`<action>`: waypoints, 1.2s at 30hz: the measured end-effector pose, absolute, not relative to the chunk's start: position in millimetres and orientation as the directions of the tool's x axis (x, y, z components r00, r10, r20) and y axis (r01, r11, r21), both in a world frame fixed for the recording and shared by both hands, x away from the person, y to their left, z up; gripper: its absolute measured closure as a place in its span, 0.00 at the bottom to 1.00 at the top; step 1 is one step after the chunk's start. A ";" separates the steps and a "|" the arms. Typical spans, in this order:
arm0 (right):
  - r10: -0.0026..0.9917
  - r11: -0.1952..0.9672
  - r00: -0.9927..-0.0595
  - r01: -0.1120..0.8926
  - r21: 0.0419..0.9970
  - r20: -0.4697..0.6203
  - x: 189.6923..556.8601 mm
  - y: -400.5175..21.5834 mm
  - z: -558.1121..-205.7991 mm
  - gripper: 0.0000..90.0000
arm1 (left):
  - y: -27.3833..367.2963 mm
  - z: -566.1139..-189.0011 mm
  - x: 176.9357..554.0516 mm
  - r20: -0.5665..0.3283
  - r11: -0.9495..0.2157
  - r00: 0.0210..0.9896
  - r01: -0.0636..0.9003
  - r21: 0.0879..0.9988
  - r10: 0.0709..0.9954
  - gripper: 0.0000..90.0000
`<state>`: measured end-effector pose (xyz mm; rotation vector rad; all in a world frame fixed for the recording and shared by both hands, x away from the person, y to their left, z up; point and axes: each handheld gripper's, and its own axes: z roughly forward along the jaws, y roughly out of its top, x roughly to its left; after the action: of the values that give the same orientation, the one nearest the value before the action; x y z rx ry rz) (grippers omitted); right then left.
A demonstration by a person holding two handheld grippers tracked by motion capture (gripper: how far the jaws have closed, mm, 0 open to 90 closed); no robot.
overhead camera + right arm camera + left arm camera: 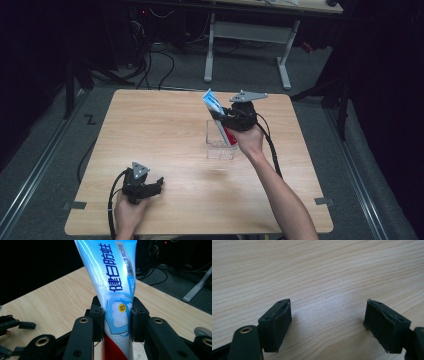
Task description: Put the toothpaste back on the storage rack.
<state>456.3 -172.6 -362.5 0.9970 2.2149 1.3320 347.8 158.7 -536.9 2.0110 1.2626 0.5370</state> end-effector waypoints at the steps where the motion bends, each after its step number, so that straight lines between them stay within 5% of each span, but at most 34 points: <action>1: 0.735 0.302 -0.677 0.383 0.873 0.042 457.2 -172.3 -362.0 0.77 | 158.7 -536.9 347.8 -0.016 -0.287 0.441 0.611 0.738 0.897 0.25; 36: 0.794 0.299 -0.605 0.463 0.835 0.051 491.5 -169.1 -386.9 0.75 | 159.3 -536.7 347.3 -0.016 -0.290 0.445 0.610 0.737 0.895 0.25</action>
<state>491.5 -169.1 -386.9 1.1273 2.2002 1.2224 347.3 159.3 -536.7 2.0146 1.2582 0.5341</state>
